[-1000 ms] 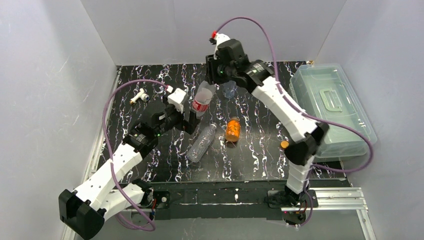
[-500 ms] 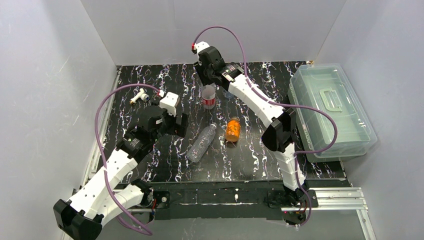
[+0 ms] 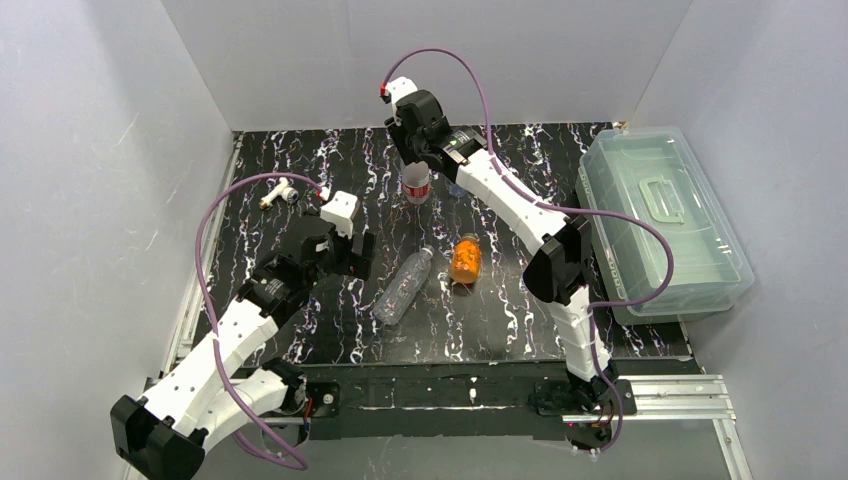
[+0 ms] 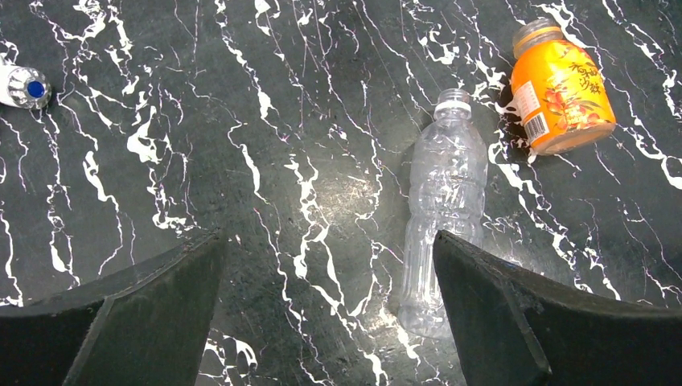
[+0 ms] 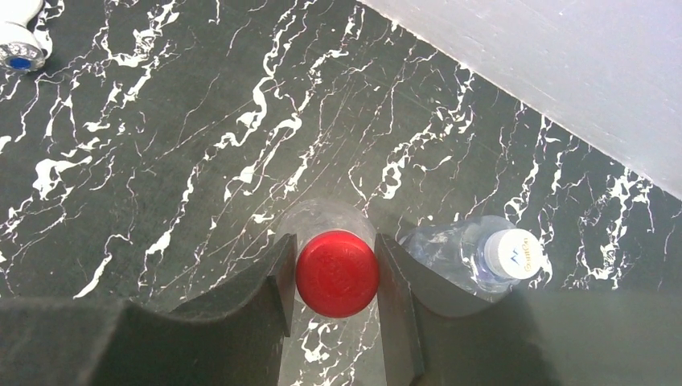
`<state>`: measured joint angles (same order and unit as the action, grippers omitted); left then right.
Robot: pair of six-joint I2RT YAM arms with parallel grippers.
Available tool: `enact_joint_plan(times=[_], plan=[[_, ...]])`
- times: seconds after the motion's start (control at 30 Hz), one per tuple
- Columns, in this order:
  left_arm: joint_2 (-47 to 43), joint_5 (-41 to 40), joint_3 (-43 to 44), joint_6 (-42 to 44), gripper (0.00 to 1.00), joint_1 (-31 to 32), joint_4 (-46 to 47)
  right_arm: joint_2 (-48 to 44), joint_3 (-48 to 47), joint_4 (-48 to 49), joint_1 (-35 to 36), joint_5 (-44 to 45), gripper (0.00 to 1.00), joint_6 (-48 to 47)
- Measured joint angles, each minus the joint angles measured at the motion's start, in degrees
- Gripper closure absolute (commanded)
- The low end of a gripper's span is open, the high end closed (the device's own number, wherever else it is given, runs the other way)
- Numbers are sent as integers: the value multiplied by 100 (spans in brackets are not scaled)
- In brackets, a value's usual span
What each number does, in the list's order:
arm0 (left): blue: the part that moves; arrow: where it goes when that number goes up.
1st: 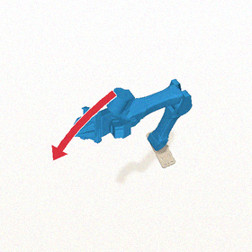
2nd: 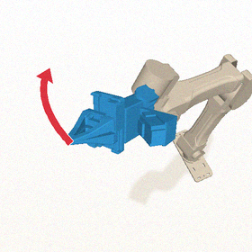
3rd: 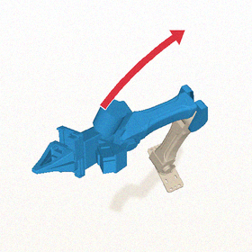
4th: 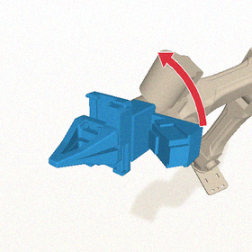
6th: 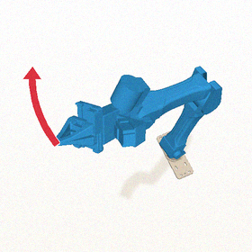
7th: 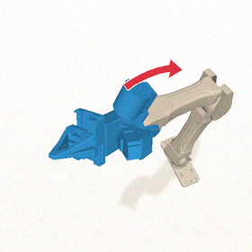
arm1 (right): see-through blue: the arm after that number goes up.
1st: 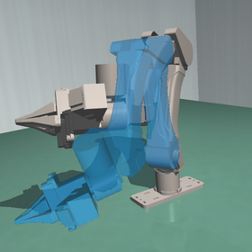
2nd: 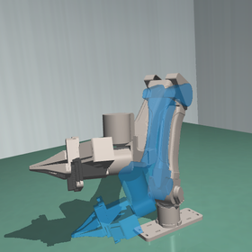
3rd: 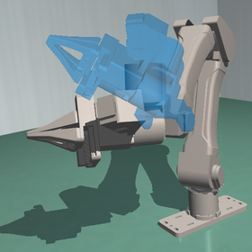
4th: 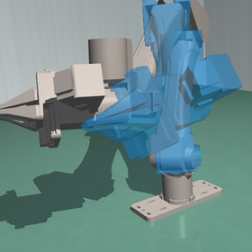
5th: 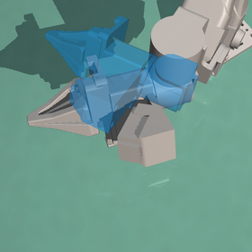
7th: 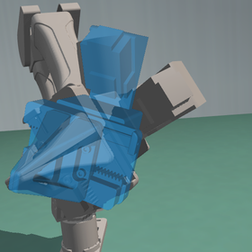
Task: Screw on the bottle caps
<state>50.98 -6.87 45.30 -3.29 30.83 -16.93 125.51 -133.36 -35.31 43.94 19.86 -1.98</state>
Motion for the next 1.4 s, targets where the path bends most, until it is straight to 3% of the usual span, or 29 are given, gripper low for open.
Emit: enact_joint_plan(times=[0.3, 0.63, 1.4], plan=[[2, -2, -72, -37, 2, -35, 17, 0, 313, 125, -4, -4, 79, 4], [7, -2, -81, -44, 2, -42, 15, -83, 658, 540, -11, -7, 65, 33], [81, 4, -111, -81, 2, -72, 22, -133, 772, 549, -85, -57, 47, 210]])
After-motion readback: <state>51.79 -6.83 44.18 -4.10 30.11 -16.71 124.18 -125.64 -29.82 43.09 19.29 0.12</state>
